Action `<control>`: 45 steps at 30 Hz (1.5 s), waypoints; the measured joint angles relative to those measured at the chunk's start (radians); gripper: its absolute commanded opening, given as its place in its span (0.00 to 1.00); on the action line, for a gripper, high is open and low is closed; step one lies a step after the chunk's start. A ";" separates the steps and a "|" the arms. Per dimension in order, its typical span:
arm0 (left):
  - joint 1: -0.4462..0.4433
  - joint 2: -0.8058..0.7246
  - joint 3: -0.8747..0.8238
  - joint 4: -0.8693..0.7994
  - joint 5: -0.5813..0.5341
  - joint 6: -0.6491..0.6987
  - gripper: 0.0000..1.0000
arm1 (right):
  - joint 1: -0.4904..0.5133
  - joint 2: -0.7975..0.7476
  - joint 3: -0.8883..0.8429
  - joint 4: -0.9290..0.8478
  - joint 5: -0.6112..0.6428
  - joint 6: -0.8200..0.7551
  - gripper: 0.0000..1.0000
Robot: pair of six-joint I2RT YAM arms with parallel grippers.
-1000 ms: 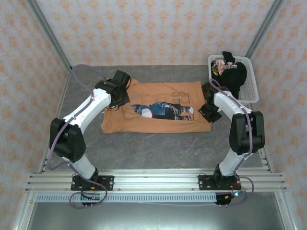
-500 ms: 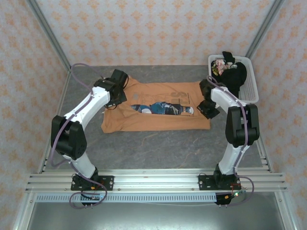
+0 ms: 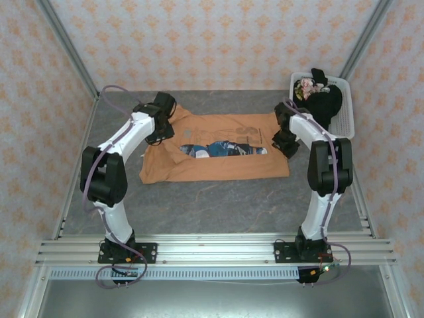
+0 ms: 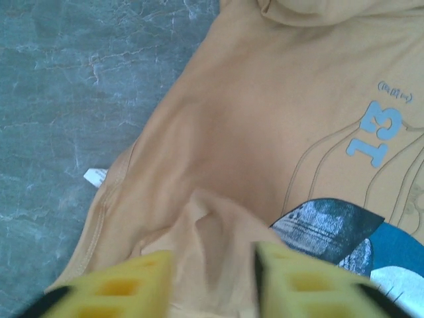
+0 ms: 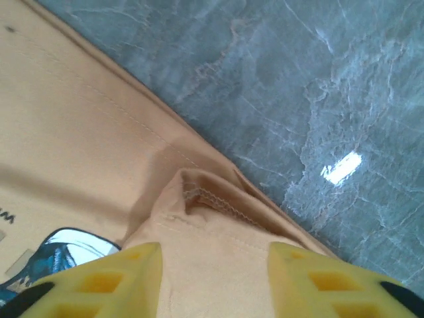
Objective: Fold and stack the t-shirts
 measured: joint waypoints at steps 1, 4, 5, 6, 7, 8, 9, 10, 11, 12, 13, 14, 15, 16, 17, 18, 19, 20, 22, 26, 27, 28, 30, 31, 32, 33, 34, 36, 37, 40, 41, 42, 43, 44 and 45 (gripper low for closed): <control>0.001 -0.007 0.000 -0.002 0.002 0.002 0.63 | 0.000 -0.006 0.000 0.003 0.000 -0.010 0.61; 0.005 -0.069 -0.057 0.003 0.011 -0.003 0.61 | -0.002 -0.067 -0.023 0.009 -0.003 -0.048 0.64; 0.008 -0.105 -0.095 0.001 0.021 -0.014 0.61 | -0.002 -0.103 -0.045 0.011 -0.004 -0.056 0.64; 0.017 -0.152 -0.149 -0.002 0.037 -0.025 0.60 | -0.002 -0.145 -0.074 0.014 -0.009 -0.064 0.64; 0.028 -0.192 -0.195 -0.005 0.053 -0.038 0.60 | -0.002 -0.180 -0.100 0.013 -0.012 -0.066 0.64; 0.045 -0.232 -0.248 -0.005 0.074 -0.053 0.60 | -0.002 -0.229 -0.143 0.021 -0.019 -0.073 0.64; 0.066 -0.271 -0.306 -0.005 0.096 -0.068 0.59 | -0.002 -0.268 -0.180 0.022 -0.025 -0.075 0.64; 0.085 -0.297 -0.351 -0.005 0.114 -0.079 0.59 | -0.002 -0.296 -0.214 0.026 -0.031 -0.077 0.63; 0.105 -0.318 -0.400 -0.004 0.137 -0.091 0.58 | -0.002 -0.330 -0.261 0.033 -0.037 -0.080 0.61; 0.118 -0.325 -0.435 -0.003 0.157 -0.102 0.57 | -0.002 -0.354 -0.303 0.037 -0.042 -0.083 0.59; 0.125 -0.325 -0.462 0.004 0.180 -0.107 0.55 | -0.002 -0.373 -0.345 0.048 -0.048 -0.084 0.55; 0.129 -0.321 -0.488 0.017 0.204 -0.115 0.53 | -0.002 -0.385 -0.385 0.053 -0.053 -0.087 0.51; 0.129 -0.315 -0.505 0.027 0.227 -0.124 0.49 | -0.003 -0.390 -0.417 0.062 -0.056 -0.088 0.48; 0.128 -0.309 -0.513 0.036 0.246 -0.132 0.46 | -0.003 -0.391 -0.440 0.071 -0.060 -0.089 0.45; 0.128 -0.301 -0.515 0.047 0.266 -0.140 0.42 | -0.003 -0.390 -0.458 0.083 -0.064 -0.089 0.43; 0.128 -0.294 -0.515 0.064 0.282 -0.150 0.38 | -0.003 -0.390 -0.473 0.097 -0.064 -0.090 0.40; 0.128 -0.289 -0.515 0.081 0.294 -0.157 0.36 | -0.003 -0.388 -0.477 0.108 -0.067 -0.091 0.39; 0.128 -0.283 -0.515 0.100 0.306 -0.165 0.34 | -0.003 -0.382 -0.477 0.123 -0.068 -0.090 0.37; 0.128 -0.272 -0.515 0.127 0.324 -0.178 0.30 | -0.003 -0.359 -0.473 0.156 -0.072 -0.088 0.34; 0.121 -0.227 -0.515 0.167 0.341 -0.206 0.23 | -0.003 -0.278 -0.460 0.201 -0.083 -0.086 0.28; 0.121 -0.215 -0.515 0.173 0.341 -0.210 0.22 | -0.003 -0.264 -0.457 0.206 -0.083 -0.085 0.27; 0.119 -0.203 -0.515 0.175 0.341 -0.213 0.22 | -0.003 -0.241 -0.454 0.209 -0.083 -0.084 0.26; 0.116 -0.174 -0.515 0.179 0.332 -0.214 0.19 | -0.003 -0.207 -0.446 0.209 -0.082 -0.083 0.24; 0.116 -0.162 -0.515 0.178 0.320 -0.214 0.17 | -0.003 -0.197 -0.442 0.204 -0.079 -0.083 0.23; 0.115 -0.152 -0.521 0.179 0.303 -0.213 0.16 | -0.003 -0.194 -0.434 0.196 -0.077 -0.083 0.23; 0.115 -0.146 -0.528 0.177 0.285 -0.213 0.16 | -0.003 -0.193 -0.433 0.196 -0.075 -0.080 0.22; 0.116 -0.144 -0.536 0.175 0.269 -0.212 0.16 | -0.003 -0.192 -0.433 0.192 -0.072 -0.079 0.22; 0.116 -0.143 -0.560 0.159 0.220 -0.212 0.16 | -0.002 -0.190 -0.433 0.185 -0.067 -0.078 0.23; 0.117 -0.143 -0.567 0.152 0.205 -0.212 0.16 | 0.000 -0.190 -0.435 0.182 -0.063 -0.076 0.24; 0.117 -0.157 -0.587 0.132 0.153 -0.209 0.16 | 0.019 -0.216 -0.469 0.173 -0.052 -0.071 0.25; 0.117 -0.164 -0.597 0.127 0.141 -0.208 0.16 | 0.032 -0.231 -0.488 0.164 -0.052 -0.068 0.25; 0.117 -0.180 -0.616 0.123 0.124 -0.208 0.16 | 0.047 -0.247 -0.508 0.154 -0.050 -0.063 0.25; 0.117 -0.195 -0.634 0.119 0.114 -0.208 0.16 | 0.065 -0.266 -0.530 0.145 -0.048 -0.060 0.26; 0.117 -0.219 -0.659 0.108 0.101 -0.209 0.16 | 0.085 -0.287 -0.554 0.135 -0.047 -0.053 0.26; 0.118 -0.238 -0.681 0.093 0.090 -0.209 0.16 | 0.107 -0.313 -0.583 0.121 -0.048 -0.043 0.26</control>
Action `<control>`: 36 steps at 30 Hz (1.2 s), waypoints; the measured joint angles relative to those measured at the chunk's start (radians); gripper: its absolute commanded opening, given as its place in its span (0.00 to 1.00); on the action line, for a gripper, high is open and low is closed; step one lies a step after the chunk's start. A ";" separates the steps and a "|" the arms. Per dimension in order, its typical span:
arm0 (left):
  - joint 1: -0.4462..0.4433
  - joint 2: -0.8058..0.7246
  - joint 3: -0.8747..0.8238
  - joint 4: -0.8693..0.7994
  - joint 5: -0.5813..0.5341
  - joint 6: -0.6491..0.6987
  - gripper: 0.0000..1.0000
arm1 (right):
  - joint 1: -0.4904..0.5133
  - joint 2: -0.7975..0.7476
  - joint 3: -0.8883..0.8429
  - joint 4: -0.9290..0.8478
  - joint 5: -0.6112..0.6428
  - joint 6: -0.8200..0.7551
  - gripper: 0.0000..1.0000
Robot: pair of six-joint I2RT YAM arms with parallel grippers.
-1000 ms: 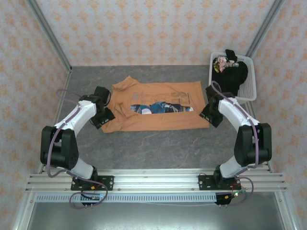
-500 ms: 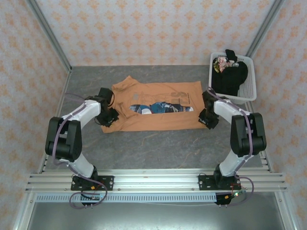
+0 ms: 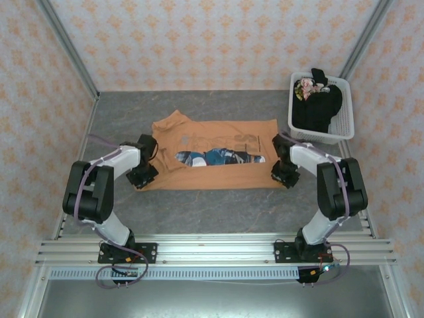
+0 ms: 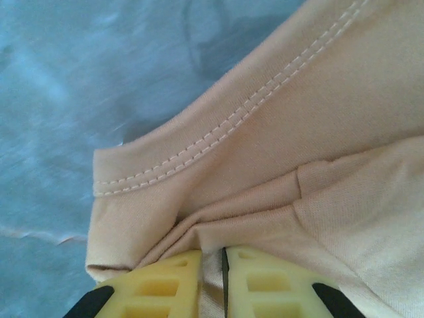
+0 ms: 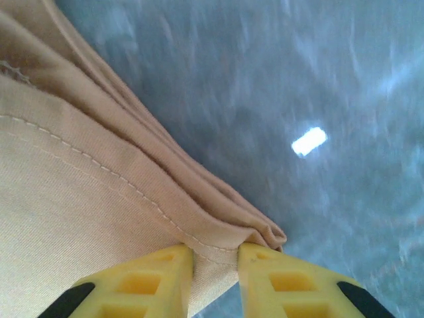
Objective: Fold and stack the t-shirts
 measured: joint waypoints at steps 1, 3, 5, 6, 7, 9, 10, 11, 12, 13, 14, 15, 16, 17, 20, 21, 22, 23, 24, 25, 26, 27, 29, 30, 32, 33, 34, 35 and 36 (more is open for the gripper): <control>0.002 -0.017 -0.018 -0.012 -0.009 0.000 0.16 | 0.015 -0.018 -0.020 -0.010 -0.001 0.007 0.27; 0.006 -0.060 -0.055 -0.055 -0.030 -0.001 0.17 | 0.045 -0.063 -0.068 -0.035 -0.001 0.028 0.30; 0.011 -0.095 -0.068 -0.092 -0.045 -0.006 0.21 | 0.058 -0.113 -0.111 -0.051 -0.001 0.049 0.36; 0.013 -0.117 -0.068 -0.106 -0.048 -0.008 0.25 | 0.060 -0.137 -0.129 -0.057 -0.001 0.054 0.40; 0.013 -0.143 -0.068 -0.111 -0.048 -0.013 0.30 | 0.060 -0.164 -0.143 -0.062 -0.003 0.054 0.44; 0.011 -0.214 -0.062 -0.117 -0.040 -0.026 0.43 | 0.061 -0.232 -0.152 -0.067 -0.012 0.050 0.53; 0.008 -0.248 -0.054 -0.118 -0.034 -0.034 0.49 | 0.064 -0.269 -0.149 -0.059 -0.018 0.043 0.57; 0.003 -0.285 -0.040 -0.117 -0.020 -0.046 0.54 | 0.068 -0.312 -0.142 -0.051 -0.030 0.037 0.60; -0.004 -0.310 -0.027 -0.111 -0.004 -0.059 0.58 | 0.072 -0.355 -0.135 -0.035 -0.048 0.030 0.63; -0.016 -0.327 -0.017 -0.098 0.019 -0.074 0.60 | 0.075 -0.387 -0.128 -0.016 -0.068 0.024 0.65; -0.032 -0.337 -0.010 -0.078 0.048 -0.093 0.62 | 0.077 -0.422 -0.121 0.012 -0.096 0.020 0.66; -0.052 -0.337 -0.008 -0.054 0.079 -0.113 0.63 | 0.077 -0.451 -0.117 0.042 -0.123 0.018 0.67; -0.072 -0.331 -0.008 -0.032 0.106 -0.134 0.64 | 0.077 -0.471 -0.112 0.065 -0.148 0.016 0.68; -0.094 -0.318 -0.008 -0.009 0.132 -0.161 0.66 | 0.077 -0.485 -0.105 0.092 -0.178 0.016 0.68; -0.142 -0.271 -0.010 0.064 0.195 -0.227 0.68 | 0.077 -0.482 -0.077 0.150 -0.246 0.016 0.70; -0.153 -0.249 -0.010 0.092 0.213 -0.249 0.68 | 0.078 -0.475 -0.065 0.164 -0.267 0.016 0.70; -0.158 -0.229 -0.010 0.112 0.226 -0.264 0.68 | 0.079 -0.467 -0.053 0.176 -0.284 0.016 0.71; -0.161 -0.209 -0.010 0.129 0.235 -0.279 0.67 | 0.079 -0.459 -0.040 0.189 -0.303 0.016 0.71; -0.163 -0.187 -0.010 0.146 0.245 -0.291 0.67 | 0.079 -0.451 -0.028 0.200 -0.318 0.016 0.71; -0.164 -0.171 -0.010 0.153 0.250 -0.298 0.67 | 0.079 -0.443 -0.018 0.208 -0.328 0.017 0.72; -0.166 -0.153 -0.010 0.159 0.251 -0.306 0.66 | 0.079 -0.434 -0.009 0.216 -0.339 0.017 0.72; -0.166 -0.137 -0.010 0.161 0.251 -0.312 0.66 | 0.079 -0.427 -0.004 0.226 -0.347 0.019 0.72; -0.167 -0.113 -0.010 0.162 0.251 -0.316 0.66 | 0.079 -0.422 -0.003 0.231 -0.356 0.024 0.72; -0.167 -0.101 -0.010 0.164 0.251 -0.319 0.66 | 0.079 -0.422 -0.003 0.231 -0.357 0.028 0.72; -0.167 -0.083 -0.010 0.171 0.251 -0.322 0.65 | 0.079 -0.422 -0.003 0.233 -0.361 0.032 0.72; -0.168 -0.072 -0.008 0.175 0.251 -0.322 0.64 | 0.079 -0.422 -0.003 0.233 -0.363 0.035 0.72; -0.169 -0.062 -0.005 0.176 0.251 -0.324 0.61 | 0.079 -0.422 -0.003 0.233 -0.364 0.036 0.73; -0.172 -0.050 0.001 0.178 0.251 -0.329 0.58 | 0.079 -0.422 -0.003 0.233 -0.364 0.036 0.73; -0.175 -0.036 0.008 0.183 0.251 -0.332 0.55 | 0.079 -0.422 -0.003 0.233 -0.364 0.036 0.73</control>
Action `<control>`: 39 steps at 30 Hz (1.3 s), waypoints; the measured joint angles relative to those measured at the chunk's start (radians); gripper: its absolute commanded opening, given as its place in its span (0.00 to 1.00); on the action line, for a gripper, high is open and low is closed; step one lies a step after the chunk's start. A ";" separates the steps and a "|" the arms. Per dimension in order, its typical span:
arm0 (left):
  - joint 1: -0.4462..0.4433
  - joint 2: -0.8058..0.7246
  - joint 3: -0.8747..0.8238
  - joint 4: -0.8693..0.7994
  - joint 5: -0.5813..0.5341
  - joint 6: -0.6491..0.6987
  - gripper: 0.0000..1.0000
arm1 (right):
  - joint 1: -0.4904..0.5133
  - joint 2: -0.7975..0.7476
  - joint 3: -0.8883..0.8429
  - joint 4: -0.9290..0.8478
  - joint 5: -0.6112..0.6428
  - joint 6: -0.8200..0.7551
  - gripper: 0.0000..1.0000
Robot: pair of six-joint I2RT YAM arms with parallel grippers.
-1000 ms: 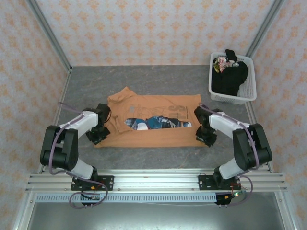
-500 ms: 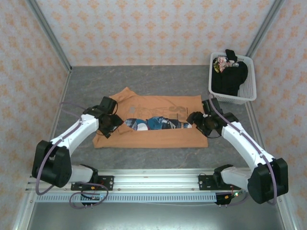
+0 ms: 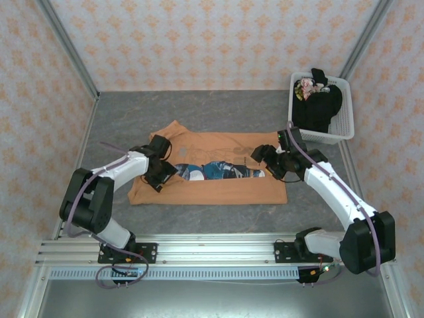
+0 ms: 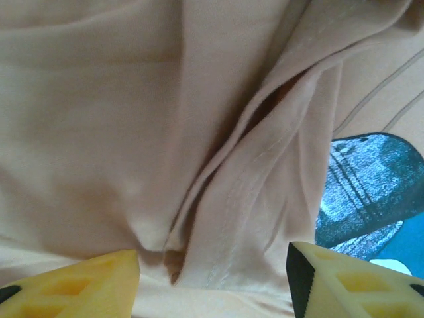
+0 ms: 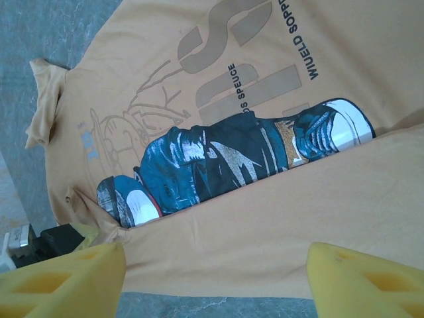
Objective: Fold and stack the t-shirts
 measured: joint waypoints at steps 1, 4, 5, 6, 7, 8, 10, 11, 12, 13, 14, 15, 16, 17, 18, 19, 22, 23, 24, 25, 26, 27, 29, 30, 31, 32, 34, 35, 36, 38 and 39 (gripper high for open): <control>-0.005 0.011 0.008 0.003 0.000 -0.005 0.54 | 0.000 0.000 0.000 0.000 0.000 0.000 0.73; -0.019 0.050 0.054 0.003 0.000 -0.005 0.51 | 0.000 0.000 0.000 0.000 0.000 0.000 0.73; -0.025 0.063 0.073 0.005 -0.001 -0.005 0.49 | 0.000 0.000 0.000 0.000 0.001 0.000 0.73; -0.029 0.074 0.091 0.007 -0.001 -0.005 0.48 | 0.000 0.000 0.000 0.000 0.001 0.000 0.73; -0.033 0.087 0.111 0.008 -0.001 -0.005 0.47 | 0.000 0.000 0.000 0.000 0.001 0.000 0.73; -0.038 0.101 0.131 0.010 -0.001 -0.005 0.45 | 0.000 0.000 0.000 -0.001 0.001 0.000 0.72; -0.044 0.126 0.167 0.010 -0.002 -0.004 0.42 | 0.000 0.000 0.000 -0.001 0.001 0.000 0.73; -0.045 0.137 0.185 0.010 -0.002 -0.004 0.41 | 0.000 0.000 0.000 -0.001 0.002 0.000 0.73; -0.049 0.148 0.199 0.010 -0.003 -0.001 0.41 | 0.000 0.000 0.000 -0.001 0.002 0.000 0.72; -0.050 0.159 0.215 0.010 -0.005 0.003 0.40 | 0.000 0.000 0.000 -0.001 0.005 0.000 0.73; -0.051 0.172 0.231 0.010 -0.006 0.006 0.39 | 0.000 0.000 0.000 -0.001 0.005 0.000 0.73; -0.053 0.183 0.245 0.010 -0.007 0.011 0.38 | 0.000 0.000 0.000 -0.002 0.007 0.000 0.73; -0.056 0.196 0.259 0.010 -0.008 0.018 0.37 | 0.000 0.000 0.000 -0.002 0.008 0.000 0.73; -0.057 0.209 0.273 0.011 -0.008 0.023 0.37 | 0.000 0.000 0.000 -0.002 0.008 0.000 0.73; -0.057 0.220 0.284 0.014 -0.008 0.029 0.37 | 0.000 0.000 0.000 -0.002 0.008 0.001 0.72; -0.060 0.233 0.294 0.020 -0.007 0.040 0.37 | 0.000 0.000 0.000 -0.002 0.008 0.001 0.72; -0.064 0.254 0.317 0.039 -0.008 0.071 0.37 | 0.000 0.000 0.000 -0.005 0.009 0.004 0.72; -0.064 0.256 0.325 0.041 -0.008 0.084 0.37 | 0.000 0.000 0.000 -0.005 0.009 0.004 0.72; -0.064 0.256 0.332 0.043 -0.008 0.097 0.38 | 0.000 0.000 0.000 -0.005 0.009 0.005 0.72; -0.064 0.256 0.342 0.044 -0.010 0.108 0.38 | 0.000 0.000 -0.001 -0.005 0.009 0.006 0.71; -0.064 0.254 0.351 0.047 -0.014 0.122 0.39 | 0.000 0.000 -0.002 -0.005 0.010 0.007 0.70; -0.064 0.250 0.354 0.051 -0.021 0.130 0.41 | 0.000 0.000 -0.004 -0.005 0.012 0.008 0.70; -0.064 0.223 0.350 0.055 -0.034 0.154 0.45 | 0.000 0.000 -0.013 -0.005 0.020 0.012 0.69; -0.064 0.208 0.345 0.055 -0.037 0.159 0.46 | 0.000 0.000 -0.019 -0.005 0.024 0.014 0.67; -0.063 0.180 0.335 0.057 -0.040 0.164 0.46 | 0.000 0.000 -0.028 -0.005 0.035 0.016 0.66; -0.063 0.145 0.322 0.059 -0.046 0.171 0.45 | 0.000 0.000 -0.038 -0.007 0.047 0.019 0.61; -0.063 0.085 0.296 0.058 -0.053 0.178 0.42 | -0.004 0.000 -0.058 -0.018 0.076 0.026 0.48; -0.063 0.053 0.281 0.058 -0.054 0.180 0.40 | -0.010 0.000 -0.066 -0.031 0.096 0.033 0.43; -0.061 0.028 0.268 0.054 -0.054 0.183 0.38 | -0.018 0.000 -0.071 -0.047 0.117 0.040 0.38; -0.051 -0.021 0.224 0.051 -0.053 0.184 0.34 | -0.050 0.008 -0.074 -0.079 0.161 0.048 0.28; -0.044 -0.034 0.204 0.048 -0.053 0.186 0.33 | -0.064 0.018 -0.074 -0.083 0.177 0.050 0.25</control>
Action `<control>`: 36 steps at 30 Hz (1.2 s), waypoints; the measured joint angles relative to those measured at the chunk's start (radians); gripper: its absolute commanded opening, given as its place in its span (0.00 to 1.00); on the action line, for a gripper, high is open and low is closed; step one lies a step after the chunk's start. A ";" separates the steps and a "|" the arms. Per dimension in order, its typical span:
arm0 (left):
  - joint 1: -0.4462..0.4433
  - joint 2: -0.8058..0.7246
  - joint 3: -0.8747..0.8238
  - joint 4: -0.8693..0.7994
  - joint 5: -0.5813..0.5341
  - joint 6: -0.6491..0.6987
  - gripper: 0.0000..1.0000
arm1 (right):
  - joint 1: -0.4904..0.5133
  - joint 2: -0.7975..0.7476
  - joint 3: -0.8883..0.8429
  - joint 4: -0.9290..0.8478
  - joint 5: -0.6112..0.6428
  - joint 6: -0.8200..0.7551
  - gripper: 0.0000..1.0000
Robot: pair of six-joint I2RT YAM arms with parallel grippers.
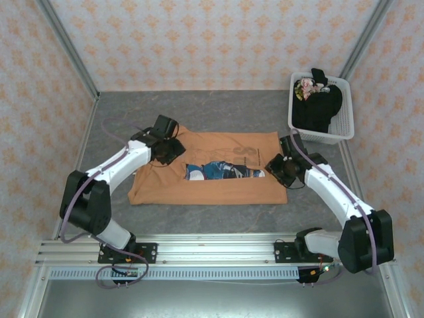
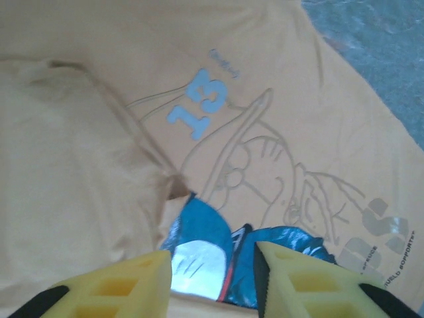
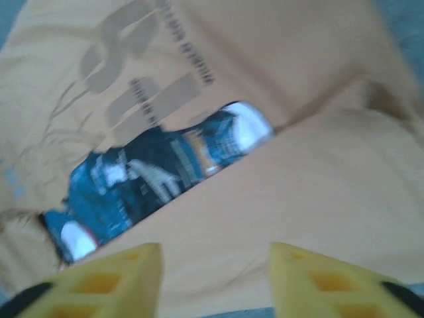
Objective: Fold and stack the t-shirts
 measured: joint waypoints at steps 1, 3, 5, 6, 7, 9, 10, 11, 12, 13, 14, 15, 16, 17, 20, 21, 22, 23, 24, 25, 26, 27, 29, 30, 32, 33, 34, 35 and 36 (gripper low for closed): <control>0.016 -0.016 -0.032 -0.003 0.002 -0.001 0.30 | -0.017 0.019 0.000 -0.003 0.016 0.003 0.22; 0.051 -0.029 -0.088 -0.012 0.003 -0.003 0.27 | -0.041 0.071 0.000 -0.002 0.035 0.004 0.17; 0.088 -0.031 -0.134 -0.031 0.004 -0.002 0.25 | -0.051 0.142 0.000 0.006 0.045 0.007 0.14; 0.104 -0.031 -0.149 -0.042 0.003 -0.002 0.25 | -0.052 0.171 0.001 0.009 0.045 0.010 0.13; 0.119 -0.030 -0.159 -0.058 0.000 0.002 0.25 | -0.052 0.203 0.002 0.011 0.048 0.012 0.13; 0.134 -0.027 -0.163 -0.080 -0.005 0.006 0.25 | -0.052 0.250 0.010 0.011 0.054 0.018 0.13; 0.140 -0.024 -0.163 -0.085 -0.010 0.012 0.26 | -0.052 0.272 0.019 0.010 0.062 0.018 0.11; 0.146 -0.019 -0.163 -0.089 -0.017 0.018 0.26 | -0.054 0.288 0.029 0.009 0.073 0.021 0.09; 0.149 -0.014 -0.163 -0.090 -0.024 0.021 0.26 | -0.057 0.303 0.039 0.007 0.085 0.022 0.08; 0.154 -0.008 -0.163 -0.091 -0.030 0.022 0.26 | -0.061 0.316 0.049 0.006 0.099 0.025 0.07; 0.161 -0.002 -0.163 -0.092 -0.037 0.026 0.26 | -0.068 0.330 0.058 0.004 0.118 0.024 0.06; 0.168 0.004 -0.163 -0.093 -0.047 0.029 0.26 | -0.074 0.342 0.065 0.000 0.134 0.022 0.06; 0.177 0.013 -0.163 -0.094 -0.058 0.035 0.26 | -0.081 0.356 0.072 -0.005 0.151 0.021 0.06; 0.187 0.022 -0.163 -0.097 -0.069 0.042 0.26 | -0.089 0.371 0.080 -0.008 0.167 0.018 0.06; 0.211 0.069 -0.156 -0.121 -0.108 0.063 0.25 | -0.104 0.402 0.094 -0.022 0.193 0.014 0.06; 0.217 0.087 -0.150 -0.130 -0.121 0.071 0.25 | -0.105 0.406 0.096 -0.027 0.199 0.012 0.06; 0.224 0.107 -0.145 -0.141 -0.138 0.074 0.25 | -0.105 0.407 0.097 -0.031 0.201 0.010 0.06; 0.231 0.121 -0.143 -0.148 -0.150 0.080 0.26 | -0.105 0.407 0.098 -0.034 0.203 0.008 0.06; 0.235 0.128 -0.142 -0.154 -0.161 0.082 0.26 | -0.105 0.406 0.098 -0.036 0.203 0.006 0.07; 0.239 0.129 -0.142 -0.160 -0.167 0.085 0.27 | -0.105 0.406 0.098 -0.040 0.203 0.002 0.07; 0.243 0.124 -0.142 -0.167 -0.176 0.089 0.29 | -0.105 0.404 0.098 -0.045 0.204 -0.001 0.07; 0.243 0.121 -0.142 -0.171 -0.179 0.089 0.30 | -0.105 0.399 0.098 -0.050 0.204 -0.004 0.07; 0.243 0.090 -0.142 -0.187 -0.182 0.092 0.32 | -0.101 0.373 0.098 -0.066 0.214 -0.017 0.07; 0.242 0.071 -0.142 -0.194 -0.183 0.090 0.33 | -0.097 0.356 0.098 -0.074 0.220 -0.024 0.08; 0.240 -0.003 -0.141 -0.207 -0.184 0.087 0.34 | -0.076 0.302 0.098 -0.093 0.238 -0.038 0.10; 0.237 -0.033 -0.140 -0.212 -0.184 0.084 0.34 | -0.062 0.275 0.098 -0.101 0.245 -0.044 0.11; 0.234 -0.063 -0.134 -0.216 -0.180 0.079 0.34 | -0.044 0.247 0.098 -0.106 0.248 -0.051 0.12; 0.229 -0.079 -0.127 -0.216 -0.174 0.072 0.33 | -0.023 0.220 0.098 -0.109 0.251 -0.054 0.12; 0.225 -0.085 -0.118 -0.215 -0.162 0.069 0.31 | -0.005 0.203 0.098 -0.109 0.251 -0.056 0.12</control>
